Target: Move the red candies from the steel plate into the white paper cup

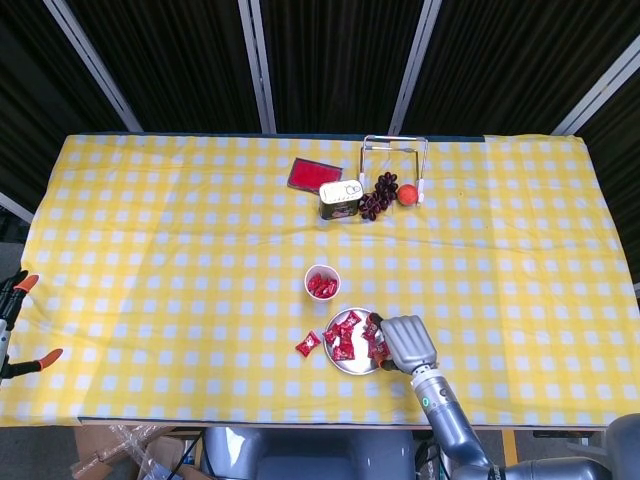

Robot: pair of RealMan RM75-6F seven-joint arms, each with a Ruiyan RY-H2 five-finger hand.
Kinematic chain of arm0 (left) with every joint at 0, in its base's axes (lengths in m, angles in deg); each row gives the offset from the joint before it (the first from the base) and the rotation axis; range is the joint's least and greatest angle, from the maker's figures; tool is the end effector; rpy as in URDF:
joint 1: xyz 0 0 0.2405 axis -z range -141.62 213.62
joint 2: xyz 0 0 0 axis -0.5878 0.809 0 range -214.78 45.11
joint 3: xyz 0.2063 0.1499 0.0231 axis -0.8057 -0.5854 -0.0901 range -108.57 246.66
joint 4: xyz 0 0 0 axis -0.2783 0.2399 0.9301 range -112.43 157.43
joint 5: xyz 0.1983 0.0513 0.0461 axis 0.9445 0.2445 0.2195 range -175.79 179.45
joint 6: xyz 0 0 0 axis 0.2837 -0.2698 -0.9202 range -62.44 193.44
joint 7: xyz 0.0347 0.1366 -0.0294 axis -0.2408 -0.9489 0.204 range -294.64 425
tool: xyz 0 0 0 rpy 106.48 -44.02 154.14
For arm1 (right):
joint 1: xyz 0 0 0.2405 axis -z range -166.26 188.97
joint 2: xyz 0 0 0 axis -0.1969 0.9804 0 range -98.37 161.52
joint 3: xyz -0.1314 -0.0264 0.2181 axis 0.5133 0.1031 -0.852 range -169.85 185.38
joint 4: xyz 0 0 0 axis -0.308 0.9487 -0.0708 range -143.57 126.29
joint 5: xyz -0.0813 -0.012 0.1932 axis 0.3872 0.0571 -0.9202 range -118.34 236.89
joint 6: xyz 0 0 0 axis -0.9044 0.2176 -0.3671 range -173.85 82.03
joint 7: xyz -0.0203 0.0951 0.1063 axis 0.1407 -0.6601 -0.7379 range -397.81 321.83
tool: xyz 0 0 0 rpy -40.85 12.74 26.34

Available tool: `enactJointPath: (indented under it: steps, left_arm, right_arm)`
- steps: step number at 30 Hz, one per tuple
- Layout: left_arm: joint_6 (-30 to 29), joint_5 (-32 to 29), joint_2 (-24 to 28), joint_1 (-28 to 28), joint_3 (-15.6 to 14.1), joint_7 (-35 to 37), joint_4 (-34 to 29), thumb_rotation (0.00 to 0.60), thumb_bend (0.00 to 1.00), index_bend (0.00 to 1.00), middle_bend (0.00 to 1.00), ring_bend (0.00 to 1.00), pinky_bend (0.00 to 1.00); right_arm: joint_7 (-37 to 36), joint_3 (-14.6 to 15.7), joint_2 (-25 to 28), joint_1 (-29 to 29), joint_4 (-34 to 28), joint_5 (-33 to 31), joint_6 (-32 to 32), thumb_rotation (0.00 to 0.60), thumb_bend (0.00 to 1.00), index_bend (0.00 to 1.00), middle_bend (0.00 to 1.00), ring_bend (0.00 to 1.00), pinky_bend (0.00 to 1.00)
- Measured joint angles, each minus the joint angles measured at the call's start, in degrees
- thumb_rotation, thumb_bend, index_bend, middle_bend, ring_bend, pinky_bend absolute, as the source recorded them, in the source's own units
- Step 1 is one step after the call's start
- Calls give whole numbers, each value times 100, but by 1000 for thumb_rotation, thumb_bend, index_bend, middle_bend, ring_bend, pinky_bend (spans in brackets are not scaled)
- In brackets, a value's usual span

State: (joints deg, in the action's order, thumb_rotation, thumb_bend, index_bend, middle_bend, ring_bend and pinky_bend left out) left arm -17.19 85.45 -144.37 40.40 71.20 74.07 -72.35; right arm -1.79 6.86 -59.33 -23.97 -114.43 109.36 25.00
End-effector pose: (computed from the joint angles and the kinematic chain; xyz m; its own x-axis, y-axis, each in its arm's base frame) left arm -0.3184 0.1754 0.1760 0.2789 0.0503 0.9590 0.9585 0.0470 -0.2812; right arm -0.1540 -0.2424 -0.0332 0.3714 -0.4334 0.8211 -0.9281 -0.1981 0.3152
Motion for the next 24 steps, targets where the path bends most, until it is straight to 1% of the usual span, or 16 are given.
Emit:
enactJointPath:
  steps: [5, 9, 19, 24]
  left_arm:
    - [-47, 34, -8, -16, -5, -16, 7, 600, 29, 0, 0, 0, 0]
    - [-59, 43, -16, -21, -7, -34, 14, 600, 29, 0, 0, 0, 0]
    - [-50, 14, -26, -22, 2, -60, 6, 600, 28, 0, 0, 0, 0]
    - [-18, -24, -21, -14, 10, -67, -2, 600, 29, 0, 0, 0, 0]
  right_arm:
    - [11, 114, -10, 135, 30, 27, 7, 600, 364, 384, 824, 963, 1000]
    - [-74, 146, -57, 219, 155, 88, -13, 600, 364, 391, 824, 963, 1000]
    - [-266, 70, -133, 315, 336, 231, -114, 600, 364, 431, 824, 963, 1000]
    - [-267, 22, -205, 324, 449, 180, -231, 600, 364, 448, 824, 963, 1000]
